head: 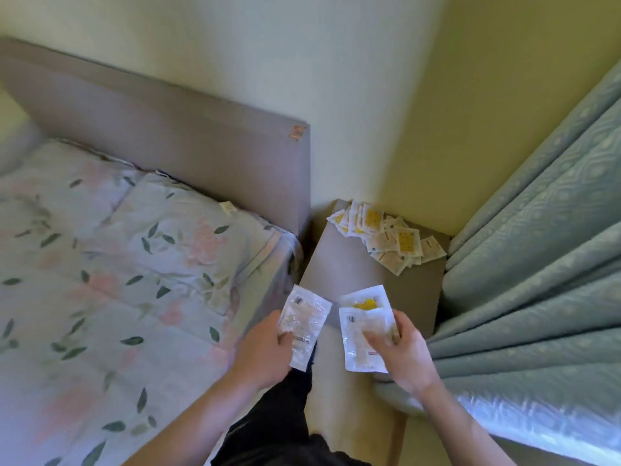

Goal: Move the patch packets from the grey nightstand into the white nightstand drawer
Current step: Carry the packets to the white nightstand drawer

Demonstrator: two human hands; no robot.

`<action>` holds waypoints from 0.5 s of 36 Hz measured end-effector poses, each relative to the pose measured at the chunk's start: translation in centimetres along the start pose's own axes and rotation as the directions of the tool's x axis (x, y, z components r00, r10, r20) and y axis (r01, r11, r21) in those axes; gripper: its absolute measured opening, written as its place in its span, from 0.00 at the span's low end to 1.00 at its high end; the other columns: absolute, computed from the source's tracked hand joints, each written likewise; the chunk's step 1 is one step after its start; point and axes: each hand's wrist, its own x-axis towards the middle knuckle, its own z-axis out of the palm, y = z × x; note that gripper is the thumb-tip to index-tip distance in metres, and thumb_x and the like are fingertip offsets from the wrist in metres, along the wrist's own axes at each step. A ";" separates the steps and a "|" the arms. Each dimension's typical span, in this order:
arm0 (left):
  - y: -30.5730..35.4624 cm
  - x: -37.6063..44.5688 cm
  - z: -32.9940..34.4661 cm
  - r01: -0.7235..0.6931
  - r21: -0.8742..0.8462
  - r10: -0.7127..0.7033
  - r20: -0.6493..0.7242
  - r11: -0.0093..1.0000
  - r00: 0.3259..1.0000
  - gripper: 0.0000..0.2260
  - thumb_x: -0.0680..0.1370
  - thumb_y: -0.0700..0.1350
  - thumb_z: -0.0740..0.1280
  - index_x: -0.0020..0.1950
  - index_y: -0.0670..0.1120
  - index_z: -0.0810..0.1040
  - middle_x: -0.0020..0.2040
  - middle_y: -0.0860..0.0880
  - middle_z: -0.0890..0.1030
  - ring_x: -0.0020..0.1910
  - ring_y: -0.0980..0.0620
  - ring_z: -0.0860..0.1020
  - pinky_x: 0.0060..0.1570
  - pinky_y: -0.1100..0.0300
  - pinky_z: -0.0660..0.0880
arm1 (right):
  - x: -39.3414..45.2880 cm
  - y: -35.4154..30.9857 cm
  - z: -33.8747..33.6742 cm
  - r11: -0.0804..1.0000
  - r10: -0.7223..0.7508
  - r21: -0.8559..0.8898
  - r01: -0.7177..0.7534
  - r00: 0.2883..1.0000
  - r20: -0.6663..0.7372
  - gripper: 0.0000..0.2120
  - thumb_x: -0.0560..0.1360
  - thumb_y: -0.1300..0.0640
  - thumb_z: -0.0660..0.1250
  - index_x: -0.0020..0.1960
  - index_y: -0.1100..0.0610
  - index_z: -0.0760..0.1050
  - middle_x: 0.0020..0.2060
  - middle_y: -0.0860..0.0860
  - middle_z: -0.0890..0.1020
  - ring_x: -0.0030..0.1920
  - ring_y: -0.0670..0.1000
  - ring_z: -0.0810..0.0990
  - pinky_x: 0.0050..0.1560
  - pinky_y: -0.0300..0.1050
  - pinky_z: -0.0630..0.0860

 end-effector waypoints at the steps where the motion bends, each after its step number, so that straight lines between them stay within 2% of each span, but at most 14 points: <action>1: -0.5 -1.6 -0.1 0.015 -0.013 -0.015 -0.013 1.000 1.000 0.11 0.81 0.44 0.62 0.62 0.55 0.74 0.54 0.58 0.81 0.53 0.54 0.79 0.56 0.51 0.78 | -0.9 0.2 0.4 0.999 -0.017 -0.030 0.018 0.999 0.030 0.16 0.75 0.54 0.74 0.60 0.47 0.76 0.48 0.44 0.85 0.42 0.40 0.83 0.38 0.33 0.76; 3: -1.6 -4.7 -0.3 0.032 -0.040 -0.033 -0.027 0.999 0.999 0.11 0.81 0.43 0.61 0.59 0.57 0.74 0.53 0.59 0.80 0.53 0.56 0.79 0.55 0.54 0.79 | -3.0 0.4 1.2 0.998 -0.033 -0.053 0.037 0.996 0.081 0.15 0.75 0.53 0.74 0.60 0.46 0.76 0.47 0.43 0.84 0.44 0.41 0.83 0.40 0.35 0.76; 7: -4.4 -10.2 -1.2 0.058 -0.107 -0.067 -0.081 0.993 0.994 0.14 0.82 0.42 0.61 0.58 0.62 0.70 0.53 0.63 0.78 0.52 0.59 0.79 0.53 0.59 0.78 | -6.7 0.5 3.1 0.990 -0.106 -0.076 0.121 0.978 0.179 0.16 0.74 0.55 0.74 0.57 0.40 0.76 0.48 0.41 0.85 0.48 0.43 0.84 0.50 0.46 0.82; 11: -7.5 -14.8 -2.1 0.122 -0.136 -0.145 -0.175 0.983 0.974 0.10 0.82 0.44 0.62 0.56 0.60 0.71 0.49 0.58 0.81 0.46 0.58 0.81 0.44 0.61 0.77 | -9.7 -0.3 5.4 0.973 -0.160 -0.118 0.198 0.948 0.273 0.15 0.75 0.58 0.74 0.57 0.43 0.76 0.46 0.42 0.86 0.45 0.43 0.86 0.49 0.48 0.84; 14: -10.0 -18.3 -2.5 0.176 -0.148 -0.208 -0.242 0.973 0.948 0.05 0.81 0.44 0.62 0.53 0.55 0.72 0.46 0.57 0.81 0.44 0.55 0.80 0.43 0.57 0.78 | -11.6 -1.0 7.6 0.957 -0.182 -0.151 0.248 0.917 0.354 0.16 0.75 0.57 0.73 0.58 0.41 0.75 0.49 0.43 0.86 0.47 0.44 0.86 0.50 0.50 0.85; 16: -11.8 -20.6 -2.9 0.207 -0.164 -0.247 -0.285 0.964 0.926 0.04 0.81 0.44 0.61 0.52 0.53 0.72 0.45 0.55 0.81 0.43 0.53 0.80 0.45 0.52 0.79 | -13.0 -1.6 9.2 0.942 -0.200 -0.169 0.289 0.891 0.408 0.15 0.74 0.55 0.73 0.58 0.43 0.76 0.48 0.43 0.86 0.47 0.44 0.86 0.51 0.51 0.84; 18: -13.6 -23.0 -3.3 0.242 -0.180 -0.290 -0.325 0.953 0.900 0.03 0.80 0.44 0.61 0.52 0.51 0.72 0.44 0.54 0.81 0.43 0.52 0.79 0.45 0.51 0.78 | -14.6 -2.2 11.1 0.924 -0.222 -0.188 0.332 0.869 0.443 0.14 0.75 0.55 0.74 0.57 0.45 0.76 0.47 0.44 0.86 0.45 0.44 0.86 0.50 0.51 0.84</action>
